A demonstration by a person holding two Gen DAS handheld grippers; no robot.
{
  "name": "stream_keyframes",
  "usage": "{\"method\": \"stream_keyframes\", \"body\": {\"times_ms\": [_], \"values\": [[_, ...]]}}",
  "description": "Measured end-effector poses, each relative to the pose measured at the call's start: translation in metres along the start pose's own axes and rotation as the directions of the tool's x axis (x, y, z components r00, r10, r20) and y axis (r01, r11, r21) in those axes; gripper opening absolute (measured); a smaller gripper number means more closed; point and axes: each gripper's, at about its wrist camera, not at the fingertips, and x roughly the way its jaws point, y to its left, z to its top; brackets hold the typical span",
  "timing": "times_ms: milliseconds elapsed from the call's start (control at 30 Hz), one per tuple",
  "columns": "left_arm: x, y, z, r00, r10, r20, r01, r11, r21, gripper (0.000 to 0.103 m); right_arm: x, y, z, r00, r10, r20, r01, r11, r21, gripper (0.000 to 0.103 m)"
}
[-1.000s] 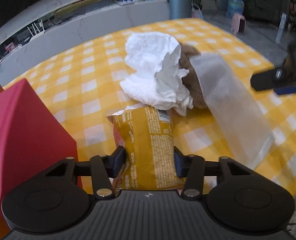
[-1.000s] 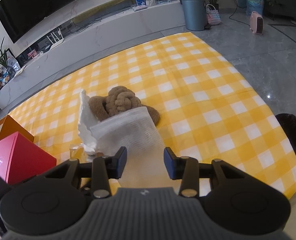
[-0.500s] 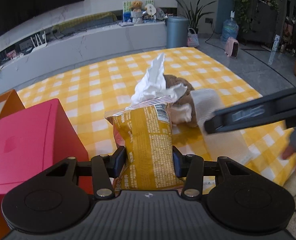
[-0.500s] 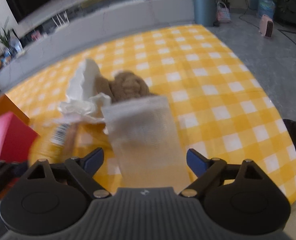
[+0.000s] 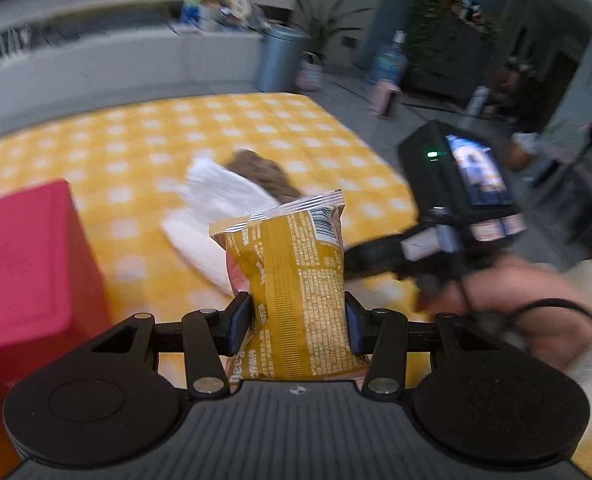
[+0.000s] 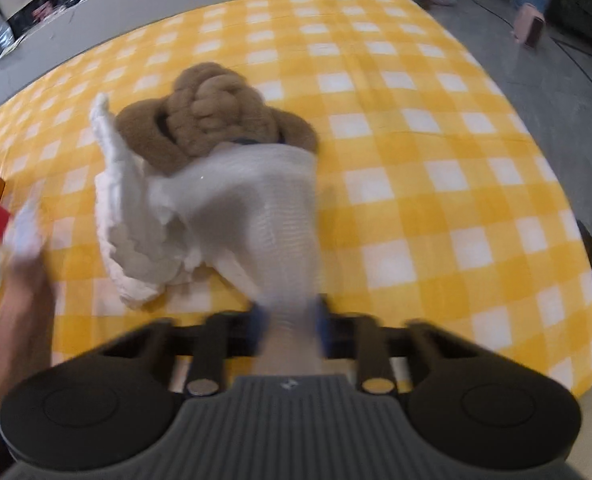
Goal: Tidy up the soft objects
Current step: 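Lift and carry the snack bag with the left gripper while the right carries the tissue to the box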
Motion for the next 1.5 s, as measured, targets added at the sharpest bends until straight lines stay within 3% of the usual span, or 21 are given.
{"method": "stream_keyframes", "body": {"times_ms": [100, 267, 567, 633, 733, 833, 1000, 1133, 1167, 1300, 1500], "values": [[-0.010, -0.003, 0.002, 1.000, -0.025, 0.016, 0.025, 1.000, -0.002, 0.054, -0.018, -0.008, -0.003, 0.998, 0.031, 0.059, -0.034, 0.999, 0.035, 0.002], [-0.022, -0.021, 0.003, 0.989, 0.077, 0.128, -0.090, 0.991, 0.095, 0.054, -0.056, -0.011, -0.010, 0.981, 0.076, 0.177, -0.085, 0.995, 0.044, 0.001], [-0.035, -0.023, 0.006, 0.971, 0.121, 0.207, -0.144, 0.984, 0.101, 0.054, -0.090, -0.004, -0.009, 0.952, 0.135, 0.276, -0.146, 0.989, 0.021, 0.001], [-0.041, -0.020, 0.008, 0.967, 0.127, 0.221, -0.150, 0.985, 0.091, 0.054, -0.096, -0.002, -0.009, 0.936, 0.191, 0.295, -0.203, 0.979, 0.009, 0.001], [-0.056, -0.013, 0.008, 0.955, 0.180, 0.235, -0.198, 0.979, 0.055, 0.054, -0.106, 0.005, -0.009, 0.892, 0.320, 0.320, -0.329, 0.944, -0.027, 0.001], [-0.077, -0.003, 0.006, 0.918, 0.243, 0.315, -0.264, 0.964, 0.025, 0.054, -0.117, 0.017, -0.009, 0.850, 0.410, 0.331, -0.409, 0.910, -0.076, 0.001], [-0.115, 0.023, 0.005, 0.860, 0.337, 0.383, -0.335, 0.939, -0.073, 0.054, -0.128, 0.038, -0.010, 0.786, 0.533, 0.313, -0.525, 0.843, -0.115, 0.001], [-0.144, 0.049, -0.004, 0.796, 0.440, 0.415, -0.420, 0.896, -0.146, 0.054, -0.144, 0.060, -0.012, 0.748, 0.589, 0.308, -0.578, 0.805, -0.135, 0.001], [-0.150, 0.057, -0.007, 0.784, 0.457, 0.420, -0.431, 0.888, -0.161, 0.054, -0.150, 0.069, -0.012, 0.744, 0.596, 0.303, -0.582, 0.800, -0.145, 0.001], [-0.168, 0.093, -0.018, 0.753, 0.503, 0.424, -0.442, 0.864, -0.240, 0.054, -0.174, 0.119, -0.008, 0.761, 0.582, 0.285, -0.540, 0.813, -0.219, 0.001], [-0.180, 0.137, -0.032, 0.692, 0.603, 0.397, -0.473, 0.794, -0.380, 0.054, -0.188, 0.231, -0.006, 0.777, 0.589, 0.220, -0.492, 0.788, -0.371, 0.001]]}}
